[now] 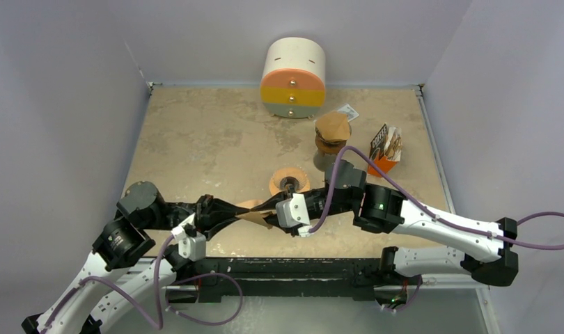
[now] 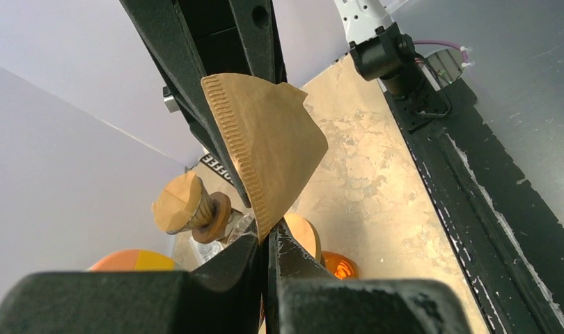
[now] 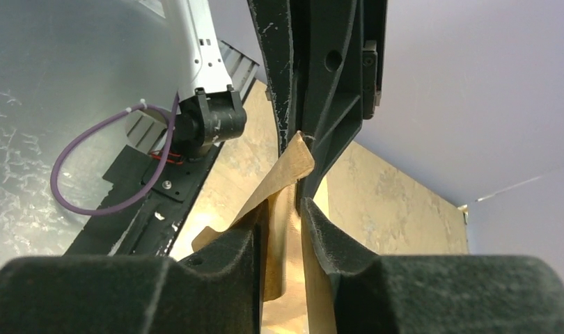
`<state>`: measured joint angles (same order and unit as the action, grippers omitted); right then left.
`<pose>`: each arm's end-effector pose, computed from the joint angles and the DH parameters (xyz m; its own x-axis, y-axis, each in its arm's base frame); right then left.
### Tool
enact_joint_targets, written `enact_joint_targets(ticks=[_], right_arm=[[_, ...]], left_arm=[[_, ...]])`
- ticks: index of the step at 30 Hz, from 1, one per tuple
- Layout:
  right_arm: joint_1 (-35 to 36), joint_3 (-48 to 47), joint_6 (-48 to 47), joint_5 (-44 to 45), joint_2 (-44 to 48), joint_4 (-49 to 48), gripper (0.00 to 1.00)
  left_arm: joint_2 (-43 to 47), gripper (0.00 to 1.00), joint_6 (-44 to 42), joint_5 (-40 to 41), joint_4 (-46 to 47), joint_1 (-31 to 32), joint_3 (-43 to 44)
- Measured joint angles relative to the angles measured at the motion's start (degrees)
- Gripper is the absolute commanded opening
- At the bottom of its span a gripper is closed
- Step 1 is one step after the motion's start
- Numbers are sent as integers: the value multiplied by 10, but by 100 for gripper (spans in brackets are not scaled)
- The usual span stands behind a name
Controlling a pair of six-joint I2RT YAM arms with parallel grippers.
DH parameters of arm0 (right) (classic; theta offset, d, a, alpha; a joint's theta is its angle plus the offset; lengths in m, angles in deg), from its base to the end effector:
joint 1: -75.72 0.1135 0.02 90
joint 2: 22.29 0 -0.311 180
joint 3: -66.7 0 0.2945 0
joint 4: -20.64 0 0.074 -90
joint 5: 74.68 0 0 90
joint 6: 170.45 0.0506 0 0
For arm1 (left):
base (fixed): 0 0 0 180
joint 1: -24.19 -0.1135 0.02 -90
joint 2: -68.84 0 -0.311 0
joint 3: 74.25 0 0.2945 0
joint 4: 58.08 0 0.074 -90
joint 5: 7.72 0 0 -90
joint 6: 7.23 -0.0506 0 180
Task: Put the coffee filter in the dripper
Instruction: Place the coffee filter in the coffee dripper.
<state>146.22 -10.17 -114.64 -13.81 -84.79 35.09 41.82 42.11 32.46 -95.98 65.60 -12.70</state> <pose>0.0702 0.2721 0.4623 0.5536 0.0929 -0.8276 -0.8158 -0.1391 -0.5614 0.0434 -0.0899 0.4155 0.6173 0.0161 -0.7865 0.7864 -0.0410 0.6164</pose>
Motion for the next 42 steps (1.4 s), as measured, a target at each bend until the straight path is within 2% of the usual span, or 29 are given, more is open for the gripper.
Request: enact_joint_targets(ticks=[5, 20, 30, 34, 40, 42], right_arm=[[0, 0, 7, 17, 0, -1, 32], [0, 36, 43, 95, 3, -60, 32], [4, 73, 46, 140, 30, -97, 31], [4, 79, 42, 147, 51, -106, 25], [4, 80, 37, 141, 71, -109, 1], [4, 80, 36, 132, 71, -108, 0]], left_arm=[[0, 0, 7, 14, 4, 0, -2], [0, 0, 56, 74, 50, 0, -18], [-10, 0, 72, 84, 40, 0, -16], [-10, 0, 72, 73, 33, 0, -12], [-11, 0, 73, 45, 24, 0, -3], [-12, 0, 77, 35, 25, 0, -2]])
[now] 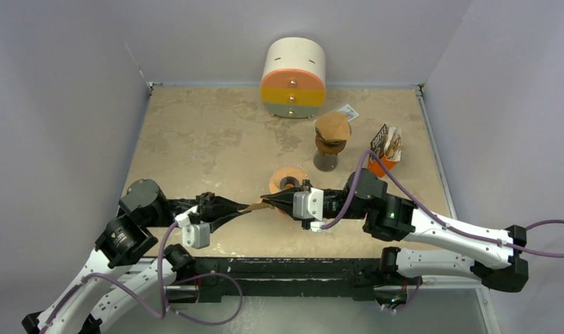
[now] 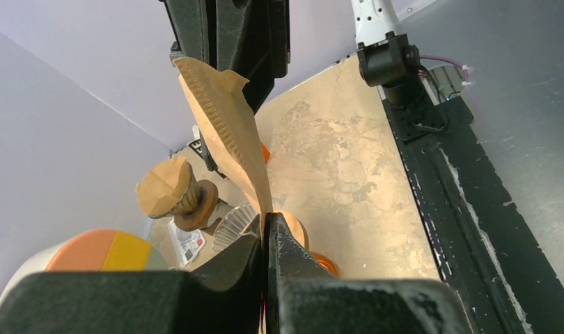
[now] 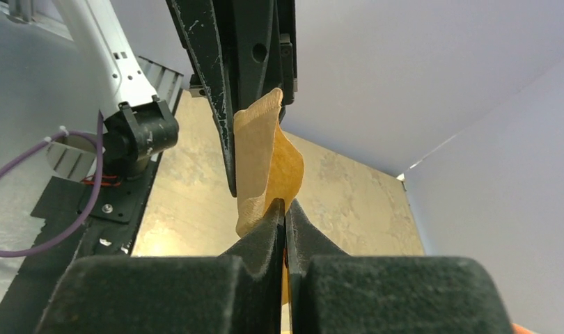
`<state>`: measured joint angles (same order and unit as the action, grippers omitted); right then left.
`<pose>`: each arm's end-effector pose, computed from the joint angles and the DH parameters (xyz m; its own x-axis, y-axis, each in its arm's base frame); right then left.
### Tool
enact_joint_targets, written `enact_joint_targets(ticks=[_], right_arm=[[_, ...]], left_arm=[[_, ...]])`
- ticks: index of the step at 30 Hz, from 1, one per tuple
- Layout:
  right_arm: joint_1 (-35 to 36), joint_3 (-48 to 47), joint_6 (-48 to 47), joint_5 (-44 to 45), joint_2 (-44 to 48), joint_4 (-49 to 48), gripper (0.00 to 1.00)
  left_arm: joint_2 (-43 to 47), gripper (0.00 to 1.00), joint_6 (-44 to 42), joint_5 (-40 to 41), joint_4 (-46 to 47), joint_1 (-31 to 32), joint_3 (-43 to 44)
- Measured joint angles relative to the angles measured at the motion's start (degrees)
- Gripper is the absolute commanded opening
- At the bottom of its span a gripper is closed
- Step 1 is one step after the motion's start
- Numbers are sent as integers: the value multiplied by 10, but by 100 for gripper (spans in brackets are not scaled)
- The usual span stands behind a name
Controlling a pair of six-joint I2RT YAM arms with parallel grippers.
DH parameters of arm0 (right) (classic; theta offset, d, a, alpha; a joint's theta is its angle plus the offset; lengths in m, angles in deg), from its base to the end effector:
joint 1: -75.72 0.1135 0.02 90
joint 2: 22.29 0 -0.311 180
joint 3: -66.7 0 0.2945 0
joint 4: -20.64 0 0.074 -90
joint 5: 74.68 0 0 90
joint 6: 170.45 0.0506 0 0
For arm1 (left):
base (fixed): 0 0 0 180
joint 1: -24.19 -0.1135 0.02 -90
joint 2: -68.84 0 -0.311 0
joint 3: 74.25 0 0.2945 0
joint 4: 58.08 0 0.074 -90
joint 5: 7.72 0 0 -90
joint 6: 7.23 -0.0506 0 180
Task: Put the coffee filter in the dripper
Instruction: Place the coffee filter in the coffee dripper.
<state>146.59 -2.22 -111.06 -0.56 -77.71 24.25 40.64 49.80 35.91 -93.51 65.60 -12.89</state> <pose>0.0691 0.2414 0.4594 0.5561 0.1088 -0.8239 -0.8295 0.1347 -0.5421 0.0517 -0.0945 0.4172 0.5186 0.0433 -0.8539 0.8541 0.0186 0.5197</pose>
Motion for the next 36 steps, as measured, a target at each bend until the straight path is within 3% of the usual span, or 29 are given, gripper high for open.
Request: enact_joint_targets(ticks=[2, 10, 13, 36], right_arm=[[0, 0, 2, -5, -1, 2, 0], [0, 0, 6, -29, 0, 24, 25], [0, 0, 7, -42, 4, 31, 30], [0, 3, 28, -92, 22, 37, 30]], left_arm=[[-2, 0, 5, -8, 1, 0, 0], [-3, 0, 11, -26, 2, 0, 0], [-2, 0, 11, -32, 2, 0, 0], [10, 0, 65, -94, 57, 0, 2]])
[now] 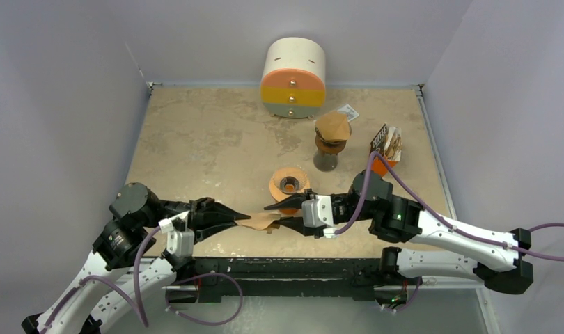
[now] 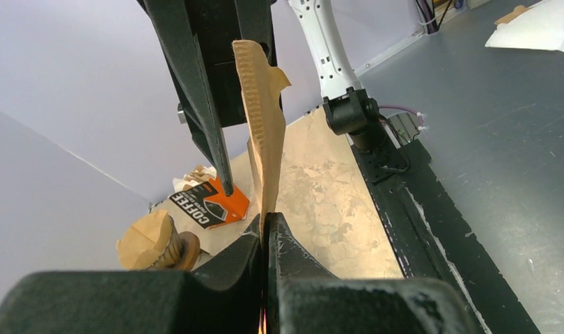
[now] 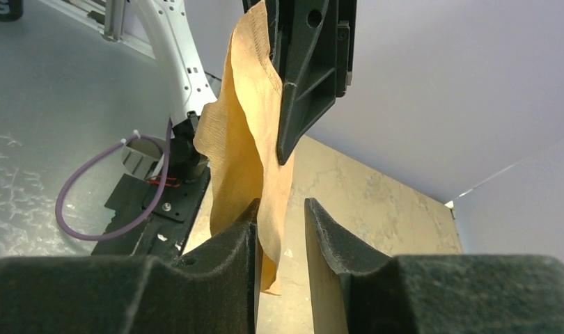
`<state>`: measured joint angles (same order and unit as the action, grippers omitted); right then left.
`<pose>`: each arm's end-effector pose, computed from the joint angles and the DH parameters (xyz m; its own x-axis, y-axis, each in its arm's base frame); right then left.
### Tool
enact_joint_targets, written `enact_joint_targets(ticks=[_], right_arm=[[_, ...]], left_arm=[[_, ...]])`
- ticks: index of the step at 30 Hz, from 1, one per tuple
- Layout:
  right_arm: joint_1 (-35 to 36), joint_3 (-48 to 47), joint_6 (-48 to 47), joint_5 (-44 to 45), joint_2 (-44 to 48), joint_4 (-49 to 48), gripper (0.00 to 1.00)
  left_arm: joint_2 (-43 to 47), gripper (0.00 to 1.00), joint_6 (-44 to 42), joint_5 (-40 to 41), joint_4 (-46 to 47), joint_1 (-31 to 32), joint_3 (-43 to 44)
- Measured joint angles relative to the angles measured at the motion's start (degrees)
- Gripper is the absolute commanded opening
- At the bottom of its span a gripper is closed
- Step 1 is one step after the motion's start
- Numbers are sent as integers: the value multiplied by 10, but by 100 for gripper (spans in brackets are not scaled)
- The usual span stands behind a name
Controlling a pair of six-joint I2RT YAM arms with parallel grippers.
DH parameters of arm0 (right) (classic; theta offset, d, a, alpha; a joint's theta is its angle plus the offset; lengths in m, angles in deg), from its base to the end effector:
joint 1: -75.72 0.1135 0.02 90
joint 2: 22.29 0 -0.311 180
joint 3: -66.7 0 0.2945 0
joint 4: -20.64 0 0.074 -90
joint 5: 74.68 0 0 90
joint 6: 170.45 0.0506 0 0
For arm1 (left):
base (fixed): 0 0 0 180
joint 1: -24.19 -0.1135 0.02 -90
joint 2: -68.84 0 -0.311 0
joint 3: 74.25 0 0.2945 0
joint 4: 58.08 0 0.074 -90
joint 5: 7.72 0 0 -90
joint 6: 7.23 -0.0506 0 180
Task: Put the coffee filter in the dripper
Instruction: Place the coffee filter in the coffee dripper.
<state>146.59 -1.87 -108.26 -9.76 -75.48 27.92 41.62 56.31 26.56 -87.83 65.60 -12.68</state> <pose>0.0572 0.2302 0.4575 0.5042 0.1642 -0.8478 -0.8570 -0.0260 -0.5147 0.0389 -0.0901 0.4301 0.4951 -0.1020 -0.8628 0.8597 -0.0859 0.5035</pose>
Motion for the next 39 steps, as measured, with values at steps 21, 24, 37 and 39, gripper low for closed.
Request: enact_joint_targets(ticks=[21, 24, 37, 39], right_arm=[[0, -19, 47, 22, -13, 23, 0], [0, -34, 62, 56, -13, 59, 0], [0, -231, 151, 328, -112, 321, 0], [-5, -268, 172, 375, -143, 363, 0]], left_arm=[[-5, 27, 33, 19, 31, 0, -9], [-5, 31, 35, 49, 20, 0, -9], [-65, 58, 109, 237, -88, 0, 66], [-87, 59, 129, 260, -109, 0, 94]])
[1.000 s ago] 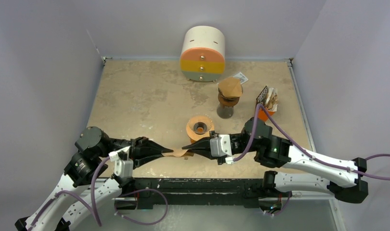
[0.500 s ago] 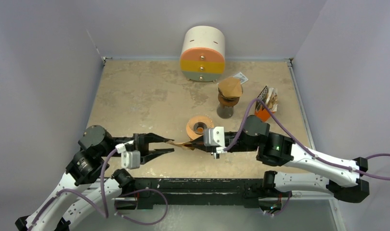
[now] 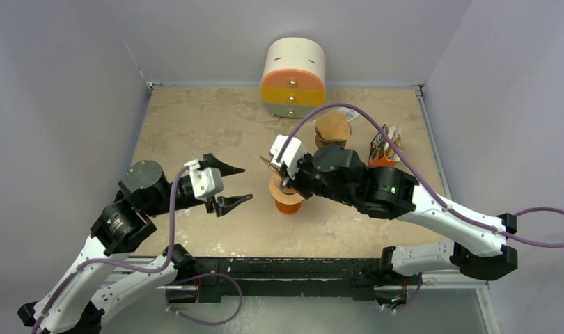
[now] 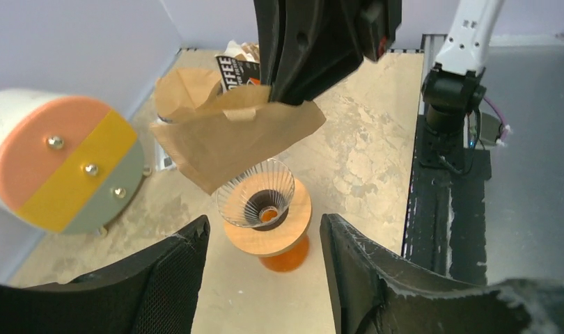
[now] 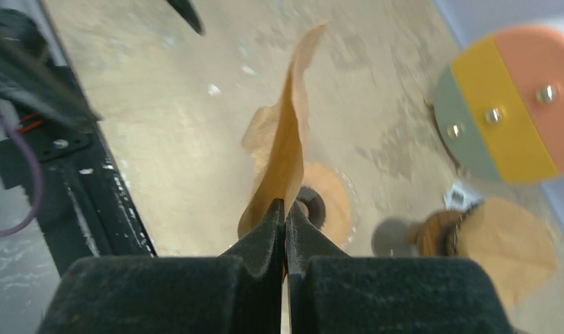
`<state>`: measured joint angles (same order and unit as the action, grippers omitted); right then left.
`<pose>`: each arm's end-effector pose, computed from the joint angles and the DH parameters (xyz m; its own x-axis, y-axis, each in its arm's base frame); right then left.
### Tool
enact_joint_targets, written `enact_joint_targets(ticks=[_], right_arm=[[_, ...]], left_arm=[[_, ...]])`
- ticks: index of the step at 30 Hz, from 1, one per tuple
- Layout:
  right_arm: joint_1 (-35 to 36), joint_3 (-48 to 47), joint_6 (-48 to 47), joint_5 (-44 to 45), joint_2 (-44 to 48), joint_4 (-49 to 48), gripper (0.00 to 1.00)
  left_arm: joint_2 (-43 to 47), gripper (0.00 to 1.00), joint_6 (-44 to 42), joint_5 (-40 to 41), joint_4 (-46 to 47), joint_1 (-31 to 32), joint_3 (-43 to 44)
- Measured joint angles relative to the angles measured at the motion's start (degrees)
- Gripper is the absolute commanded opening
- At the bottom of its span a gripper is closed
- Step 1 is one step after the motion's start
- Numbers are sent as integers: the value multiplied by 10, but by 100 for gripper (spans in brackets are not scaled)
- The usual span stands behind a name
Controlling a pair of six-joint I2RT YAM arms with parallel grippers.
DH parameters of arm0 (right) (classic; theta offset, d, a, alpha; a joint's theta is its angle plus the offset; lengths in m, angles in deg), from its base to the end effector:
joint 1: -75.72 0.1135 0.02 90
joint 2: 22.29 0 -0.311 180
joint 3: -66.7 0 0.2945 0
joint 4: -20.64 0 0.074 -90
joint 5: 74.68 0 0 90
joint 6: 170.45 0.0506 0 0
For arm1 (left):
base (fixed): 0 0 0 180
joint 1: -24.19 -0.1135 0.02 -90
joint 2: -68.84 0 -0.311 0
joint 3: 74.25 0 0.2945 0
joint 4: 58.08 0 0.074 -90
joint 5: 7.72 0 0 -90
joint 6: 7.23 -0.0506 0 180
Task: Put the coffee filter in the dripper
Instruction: Place the coffee filter in the coffee dripper.
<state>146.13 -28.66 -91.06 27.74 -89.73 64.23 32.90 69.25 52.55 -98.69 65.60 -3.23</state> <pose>0.1040 0.2599 0.5053 0.0676 -0.3463 -0.9357 -0.8528 0.4668 -0.2344 0.0784 -0.1026 0.4539 0.1506 0.1379 -0.9789 0.9353 0.3009 0.1862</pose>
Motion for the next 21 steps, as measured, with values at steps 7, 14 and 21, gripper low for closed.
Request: enact_joint_targets(ticks=[7, 14, 21], right_arm=[[-62, -64, 100, 64, -65, 128, 0], [-84, -93, 224, 99, -80, 188, 0], [-88, -105, 271, 91, -91, 186, 0]], left_arm=[[-62, 53, 93, 38, -25, 0, 54], [-107, 18, 244, 37, 19, 0, 65], [-196, 0, 407, -6, 124, 0, 86]])
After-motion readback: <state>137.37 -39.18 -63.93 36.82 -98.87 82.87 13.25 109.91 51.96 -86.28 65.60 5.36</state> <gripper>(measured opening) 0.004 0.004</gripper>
